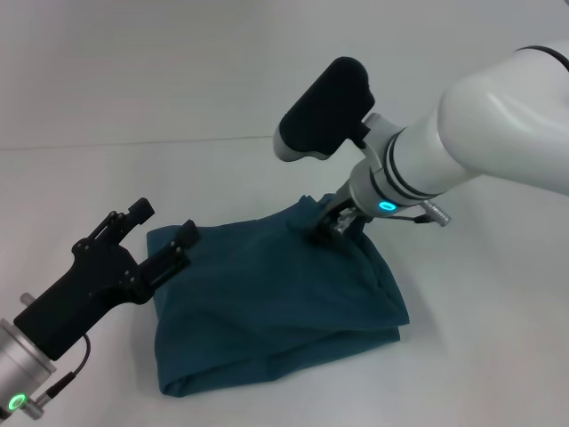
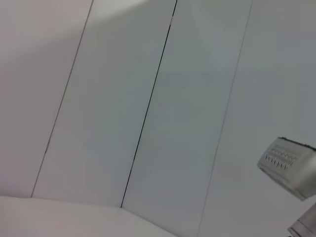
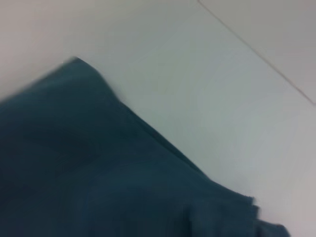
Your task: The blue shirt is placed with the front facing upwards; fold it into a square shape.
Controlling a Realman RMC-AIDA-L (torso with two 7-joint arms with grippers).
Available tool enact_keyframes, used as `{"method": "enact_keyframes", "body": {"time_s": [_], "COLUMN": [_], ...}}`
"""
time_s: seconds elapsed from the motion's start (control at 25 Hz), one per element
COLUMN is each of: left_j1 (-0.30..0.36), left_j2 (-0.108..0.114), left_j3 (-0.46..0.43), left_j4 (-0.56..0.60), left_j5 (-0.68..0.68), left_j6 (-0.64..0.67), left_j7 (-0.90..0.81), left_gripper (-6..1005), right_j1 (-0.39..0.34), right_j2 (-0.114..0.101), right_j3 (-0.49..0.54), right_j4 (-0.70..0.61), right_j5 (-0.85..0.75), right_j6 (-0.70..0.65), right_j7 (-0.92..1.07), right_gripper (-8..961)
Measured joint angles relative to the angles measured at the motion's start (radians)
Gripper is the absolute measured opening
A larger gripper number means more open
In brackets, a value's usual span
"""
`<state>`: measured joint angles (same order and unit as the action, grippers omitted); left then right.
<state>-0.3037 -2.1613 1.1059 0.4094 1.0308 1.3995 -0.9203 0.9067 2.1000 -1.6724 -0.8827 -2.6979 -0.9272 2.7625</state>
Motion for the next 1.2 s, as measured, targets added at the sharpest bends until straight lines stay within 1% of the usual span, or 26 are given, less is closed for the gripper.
{"method": "enact_keyframes", "body": {"time_s": [0.2,0.4,0.6,0.76,0.84,0.92,1.04,1.12,1.2], "left_j1": [0.000,0.000,0.000,0.000,0.000,0.001,0.006,0.010,0.014], "left_j2": [0.000,0.000,0.000,0.000,0.000,0.000,0.000,0.000,0.000], "left_j3": [0.004,0.006,0.003,-0.001,-0.002,-0.006,-0.023,-0.041,-0.059], "left_j4": [0.000,0.000,0.000,0.000,0.000,0.001,0.006,0.008,0.009], "left_j5": [0.000,0.001,0.017,0.022,0.022,0.022,0.023,0.022,0.020], "left_j6": [-0.002,-0.004,-0.005,-0.003,-0.001,0.000,0.001,0.004,0.011], "left_j7": [0.000,0.000,-0.001,-0.001,0.000,0.001,0.005,0.016,0.032], "left_gripper": [859,859,860,860,859,859,859,859,859], "right_j1": [-0.015,-0.030,-0.056,-0.083,-0.114,-0.155,-0.243,-0.300,-0.360], "right_j2": [-0.004,-0.006,-0.008,-0.007,-0.007,-0.007,-0.009,-0.010,-0.010], "right_j3": [0.014,0.065,0.093,0.154,0.205,0.244,0.285,0.312,0.337], "right_j4": [-0.001,-0.010,-0.036,-0.068,-0.119,-0.189,-0.314,-0.366,-0.393], "right_j5": [-0.024,-0.077,-0.121,-0.141,-0.131,-0.098,0.005,0.106,0.273], "right_j6": [0.005,0.001,-0.005,-0.007,-0.008,-0.008,0.015,0.052,0.107], "right_j7": [0.016,0.019,0.039,0.040,0.040,0.036,0.012,-0.027,-0.107], "right_gripper": [499,498,498,498,498,498,488,479,469]}}
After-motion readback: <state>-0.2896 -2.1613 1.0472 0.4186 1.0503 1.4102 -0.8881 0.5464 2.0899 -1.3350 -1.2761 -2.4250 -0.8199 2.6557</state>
